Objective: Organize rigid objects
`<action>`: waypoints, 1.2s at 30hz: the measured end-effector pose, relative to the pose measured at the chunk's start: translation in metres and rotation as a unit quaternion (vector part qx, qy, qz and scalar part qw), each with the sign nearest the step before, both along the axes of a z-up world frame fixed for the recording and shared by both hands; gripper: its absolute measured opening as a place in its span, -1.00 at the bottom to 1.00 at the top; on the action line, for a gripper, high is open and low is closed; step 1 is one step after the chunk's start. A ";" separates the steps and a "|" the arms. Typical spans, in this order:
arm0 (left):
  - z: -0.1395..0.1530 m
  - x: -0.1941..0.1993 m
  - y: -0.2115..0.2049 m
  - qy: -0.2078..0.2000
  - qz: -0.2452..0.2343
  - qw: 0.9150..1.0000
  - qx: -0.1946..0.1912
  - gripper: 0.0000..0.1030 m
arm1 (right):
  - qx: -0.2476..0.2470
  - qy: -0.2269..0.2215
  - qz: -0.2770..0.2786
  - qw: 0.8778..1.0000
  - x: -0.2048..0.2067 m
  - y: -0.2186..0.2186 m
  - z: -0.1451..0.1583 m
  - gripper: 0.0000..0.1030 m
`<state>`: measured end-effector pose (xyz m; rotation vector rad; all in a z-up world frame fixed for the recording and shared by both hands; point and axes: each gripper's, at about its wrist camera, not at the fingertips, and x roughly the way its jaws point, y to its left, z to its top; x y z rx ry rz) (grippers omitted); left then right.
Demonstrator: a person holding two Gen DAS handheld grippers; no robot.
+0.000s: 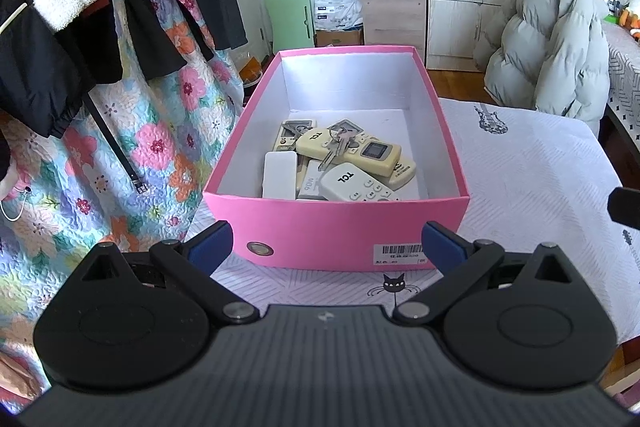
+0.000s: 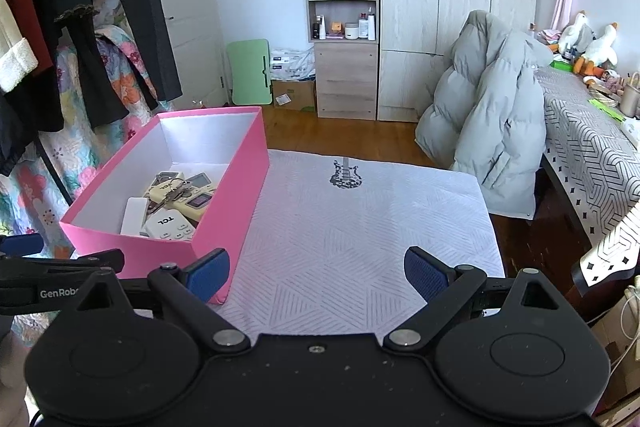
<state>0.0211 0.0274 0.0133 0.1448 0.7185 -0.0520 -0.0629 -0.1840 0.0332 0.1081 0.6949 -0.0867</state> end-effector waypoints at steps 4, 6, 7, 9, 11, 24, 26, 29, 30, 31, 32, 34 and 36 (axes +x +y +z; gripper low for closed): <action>-0.001 -0.002 -0.001 -0.005 -0.001 1.000 0.003 0.98 | -0.001 0.001 -0.002 1.000 -0.001 0.001 -0.001 0.87; -0.001 -0.003 -0.002 -0.008 -0.002 1.000 0.003 0.98 | -0.004 0.000 -0.002 1.000 -0.002 0.002 -0.001 0.87; -0.001 -0.004 -0.002 -0.009 -0.002 1.000 0.004 0.98 | -0.005 -0.001 -0.003 1.000 -0.002 0.003 -0.001 0.87; -0.001 -0.006 -0.003 -0.010 -0.004 1.000 0.004 0.98 | -0.010 -0.002 -0.002 1.000 -0.003 0.004 -0.002 0.87; -0.002 -0.008 -0.003 -0.012 -0.006 1.000 0.005 0.98 | -0.013 -0.004 -0.002 1.000 -0.004 0.005 -0.002 0.87; -0.001 -0.018 -0.003 -0.027 -0.018 0.999 0.011 0.98 | -0.020 -0.002 0.002 1.000 -0.009 0.009 -0.006 0.87; 0.000 -0.019 -0.003 -0.030 -0.020 0.999 0.014 0.98 | -0.019 -0.002 0.002 1.000 -0.009 0.008 -0.006 0.87; 0.001 -0.021 -0.002 -0.034 -0.021 0.999 0.015 0.98 | -0.012 0.002 0.001 1.000 -0.009 0.006 -0.006 0.87; 0.001 -0.021 -0.003 -0.035 -0.022 0.999 0.016 0.98 | -0.011 0.003 -0.001 1.000 -0.009 0.005 -0.006 0.87; 0.002 -0.022 -0.002 -0.036 -0.021 0.999 0.017 0.98 | -0.011 0.003 -0.002 1.000 -0.009 0.006 -0.006 0.87; 0.002 -0.022 -0.002 -0.037 -0.021 0.999 0.017 0.98 | -0.012 0.003 -0.002 1.000 -0.010 0.006 -0.007 0.87; 0.002 -0.023 -0.001 -0.039 -0.022 0.999 0.016 0.98 | -0.013 0.002 -0.001 1.000 -0.010 0.007 -0.007 0.87; 0.002 -0.023 -0.001 -0.038 -0.021 0.999 0.015 0.98 | -0.013 0.001 -0.002 1.000 -0.011 0.008 -0.007 0.87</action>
